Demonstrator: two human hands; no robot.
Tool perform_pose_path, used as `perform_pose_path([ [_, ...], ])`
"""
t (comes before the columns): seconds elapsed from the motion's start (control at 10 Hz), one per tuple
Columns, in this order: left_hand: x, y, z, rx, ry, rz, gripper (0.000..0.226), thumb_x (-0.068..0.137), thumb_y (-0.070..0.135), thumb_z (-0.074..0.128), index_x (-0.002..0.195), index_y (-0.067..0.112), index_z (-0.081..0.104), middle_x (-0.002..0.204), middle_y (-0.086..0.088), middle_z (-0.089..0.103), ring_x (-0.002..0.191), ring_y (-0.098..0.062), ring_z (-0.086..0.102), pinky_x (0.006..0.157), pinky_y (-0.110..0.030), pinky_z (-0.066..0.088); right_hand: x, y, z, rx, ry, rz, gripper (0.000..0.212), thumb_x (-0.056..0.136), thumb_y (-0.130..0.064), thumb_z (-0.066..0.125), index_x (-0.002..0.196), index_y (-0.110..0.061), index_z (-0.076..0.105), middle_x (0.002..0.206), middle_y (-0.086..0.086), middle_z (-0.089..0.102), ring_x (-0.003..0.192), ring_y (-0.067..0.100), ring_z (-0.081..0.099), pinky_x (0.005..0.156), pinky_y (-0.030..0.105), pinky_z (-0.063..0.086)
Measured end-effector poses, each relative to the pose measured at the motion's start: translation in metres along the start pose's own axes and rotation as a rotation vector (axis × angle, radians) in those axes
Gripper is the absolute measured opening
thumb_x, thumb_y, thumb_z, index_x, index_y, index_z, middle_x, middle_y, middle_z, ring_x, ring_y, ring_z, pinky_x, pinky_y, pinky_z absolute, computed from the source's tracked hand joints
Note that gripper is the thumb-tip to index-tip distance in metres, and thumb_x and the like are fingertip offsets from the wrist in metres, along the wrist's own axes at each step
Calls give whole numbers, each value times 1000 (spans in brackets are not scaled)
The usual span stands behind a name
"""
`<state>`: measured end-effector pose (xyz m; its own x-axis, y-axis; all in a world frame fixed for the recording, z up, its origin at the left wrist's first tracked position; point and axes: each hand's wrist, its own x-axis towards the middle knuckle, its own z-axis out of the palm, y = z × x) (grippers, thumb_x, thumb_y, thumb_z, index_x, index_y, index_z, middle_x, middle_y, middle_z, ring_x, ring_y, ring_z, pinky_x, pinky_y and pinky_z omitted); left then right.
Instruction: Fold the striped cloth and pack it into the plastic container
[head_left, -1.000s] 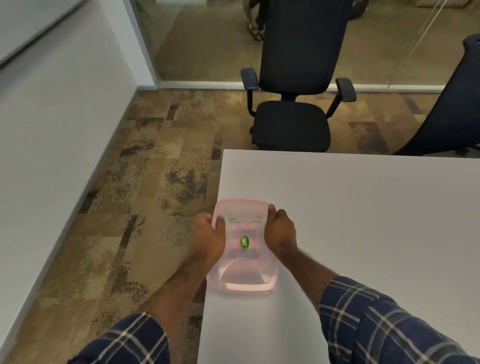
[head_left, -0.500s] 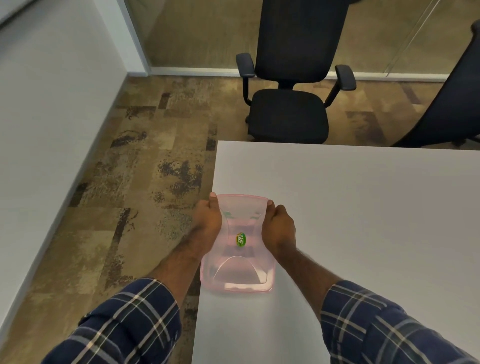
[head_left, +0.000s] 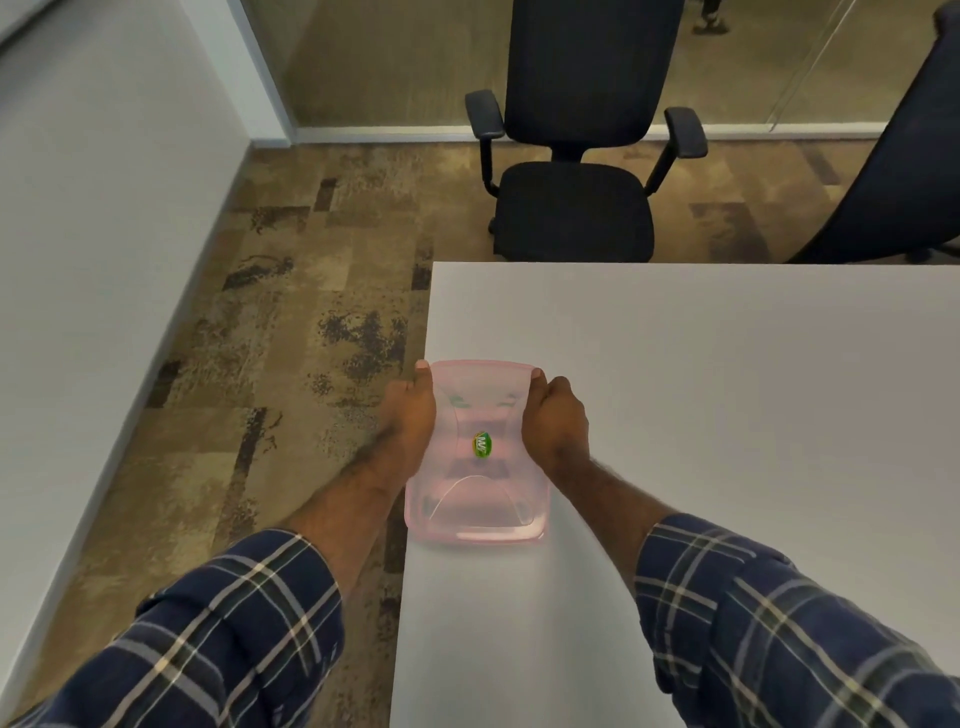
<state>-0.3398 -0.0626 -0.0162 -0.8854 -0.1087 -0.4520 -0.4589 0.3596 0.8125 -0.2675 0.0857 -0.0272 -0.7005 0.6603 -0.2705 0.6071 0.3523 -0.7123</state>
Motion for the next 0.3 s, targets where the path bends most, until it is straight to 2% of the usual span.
perform_pose_path([
  [0.1, -13, -6, -10, 152, -32, 92, 39, 95, 48, 49, 71, 18, 44, 73, -1, 52, 78, -28, 55, 56, -30, 40, 0, 0, -1, 2, -20, 6, 47, 98, -54, 26, 93, -11, 46, 96, 12, 62, 81, 30, 54, 71, 33, 39],
  [0.2, -24, -8, -17, 358, -31, 213, 38, 93, 50, 51, 85, 14, 52, 88, -7, 61, 90, -33, 61, 71, -39, 51, 2, 0, -5, 60, -56, 19, 55, 95, -59, 27, 97, -8, 49, 98, 12, 62, 89, 32, 58, 73, 33, 40],
  [0.3, -38, -18, -25, 749, 163, 470, 47, 92, 51, 51, 111, 10, 61, 112, -13, 64, 107, -33, 56, 91, -45, 46, -2, 6, -19, 114, -50, -5, 65, 89, -70, 25, 92, -11, 52, 86, 0, 60, 84, 27, 57, 69, 32, 40],
])
